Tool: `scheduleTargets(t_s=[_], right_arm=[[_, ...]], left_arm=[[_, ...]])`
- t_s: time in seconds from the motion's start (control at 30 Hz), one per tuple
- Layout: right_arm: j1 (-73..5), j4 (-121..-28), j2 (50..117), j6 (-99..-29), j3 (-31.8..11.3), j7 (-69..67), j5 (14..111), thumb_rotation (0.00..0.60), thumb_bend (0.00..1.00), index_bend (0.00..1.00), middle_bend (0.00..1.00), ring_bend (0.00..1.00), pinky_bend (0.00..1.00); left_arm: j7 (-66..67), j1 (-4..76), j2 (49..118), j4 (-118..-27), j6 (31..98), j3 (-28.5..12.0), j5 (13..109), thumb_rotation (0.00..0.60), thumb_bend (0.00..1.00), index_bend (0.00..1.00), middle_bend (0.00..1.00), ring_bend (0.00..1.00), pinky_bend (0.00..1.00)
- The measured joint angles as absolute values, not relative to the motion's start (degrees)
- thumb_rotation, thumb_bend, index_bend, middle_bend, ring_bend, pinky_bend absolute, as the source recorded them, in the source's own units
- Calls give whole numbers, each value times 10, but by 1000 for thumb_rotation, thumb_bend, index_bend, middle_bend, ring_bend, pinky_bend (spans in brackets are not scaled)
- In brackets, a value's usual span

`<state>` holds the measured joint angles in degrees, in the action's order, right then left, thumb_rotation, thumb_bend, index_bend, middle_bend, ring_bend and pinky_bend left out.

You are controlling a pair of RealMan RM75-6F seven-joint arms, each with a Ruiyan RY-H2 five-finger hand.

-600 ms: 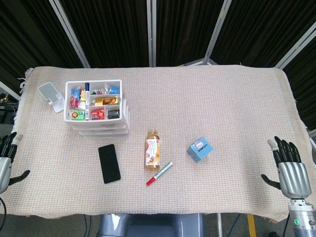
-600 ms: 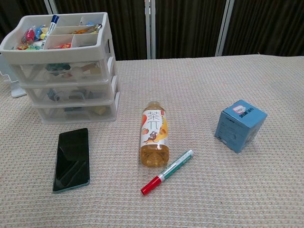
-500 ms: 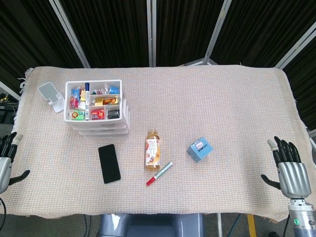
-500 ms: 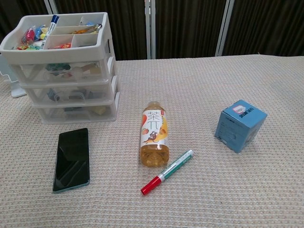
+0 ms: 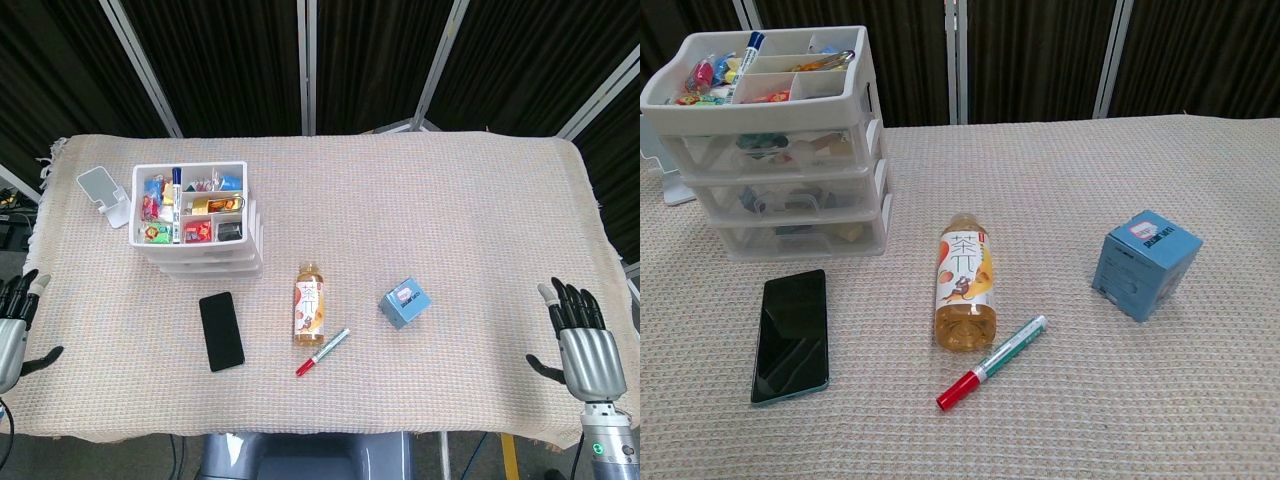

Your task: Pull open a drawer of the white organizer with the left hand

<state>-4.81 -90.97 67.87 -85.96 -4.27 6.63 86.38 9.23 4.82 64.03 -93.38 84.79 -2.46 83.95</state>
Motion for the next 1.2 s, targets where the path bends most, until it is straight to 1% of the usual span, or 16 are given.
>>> scheduleTargets(t_s=[0.2, 0.23, 0.27, 0.3, 0.33, 0.37, 0.4, 0.43, 0.5, 0.6, 0.67, 0.93, 1.0, 1.07, 1.13, 1.2], right_arm=[[-48, -913, 677, -854, -42, 66, 859, 600, 3, 49, 0, 0, 0], [-49, -914, 676, -853, -41, 66, 859, 600, 3, 49, 0, 0, 0], [-48, -914, 676, -853, -40, 67, 860, 600, 3, 51, 0, 0, 0], [-48, -913, 677, -853, -39, 67, 861, 600, 3, 53, 0, 0, 0], [-47, -913, 676, -853, -38, 68, 861, 600, 3, 55, 0, 0, 0], [-47, -914, 676, -852, -37, 68, 861, 600, 3, 58, 0, 0, 0], [-47, -914, 676, -851, -37, 67, 861, 600, 3, 60, 0, 0, 0], [-47, -915, 676, -851, -36, 67, 861, 600, 3, 63, 0, 0, 0], [-48, -917, 676, -850, -35, 67, 863, 600, 3, 67, 0, 0, 0], [-47, -919, 675, -853, -35, 68, 866, 600, 3, 68, 0, 0, 0], [-46, -921, 674, -855, -35, 65, 867, 600, 4, 69, 0, 0, 0], [-43, -924, 671, -862, -32, 63, 876, 600, 3, 83, 0, 0, 0], [-42, -923, 672, -864, -33, 66, 875, 600, 3, 85, 0, 0, 0], [-41, -922, 674, -867, -34, 70, 874, 600, 3, 87, 0, 0, 0], [-41, -921, 676, -869, -35, 71, 874, 600, 3, 87, 0, 0, 0], [-40, -920, 677, -869, -34, 71, 874, 600, 3, 88, 0, 0, 0]], left_arm=[[90, 51, 639, -941, 833, -18, 838, 600, 161, 0, 0, 0, 0], [90, 51, 639, -945, 832, -16, 841, 600, 191, 0, 2, 6, 19], [89, 52, 638, -948, 831, -15, 843, 600, 231, 0, 28, 39, 58], [88, 52, 638, -952, 831, -14, 846, 600, 336, 1, 129, 147, 162], [85, 52, 637, -958, 832, -13, 851, 600, 464, 11, 284, 301, 308], [82, 52, 637, -961, 833, -12, 855, 600, 522, 17, 369, 383, 375], [77, 52, 637, -964, 835, -12, 857, 600, 619, 30, 514, 515, 482], [68, 52, 637, -968, 837, -12, 859, 600, 674, 44, 593, 588, 542], [46, 52, 637, -982, 835, -11, 859, 600, 730, 54, 643, 649, 585], [4, 56, 635, -1019, 815, -6, 854, 600, 803, 61, 655, 691, 631], [-22, 62, 632, -1042, 789, -2, 849, 600, 853, 62, 655, 703, 651], [-146, 101, 612, -1118, 683, 6, 826, 600, 963, 79, 654, 727, 687], [-175, 115, 610, -1129, 657, 3, 818, 600, 967, 68, 655, 732, 695], [-197, 132, 613, -1136, 631, -2, 807, 600, 941, 53, 662, 740, 698], [-202, 145, 624, -1135, 618, -9, 792, 600, 903, 52, 672, 751, 704], [-196, 152, 635, -1130, 612, -14, 780, 600, 903, 70, 676, 756, 712]])
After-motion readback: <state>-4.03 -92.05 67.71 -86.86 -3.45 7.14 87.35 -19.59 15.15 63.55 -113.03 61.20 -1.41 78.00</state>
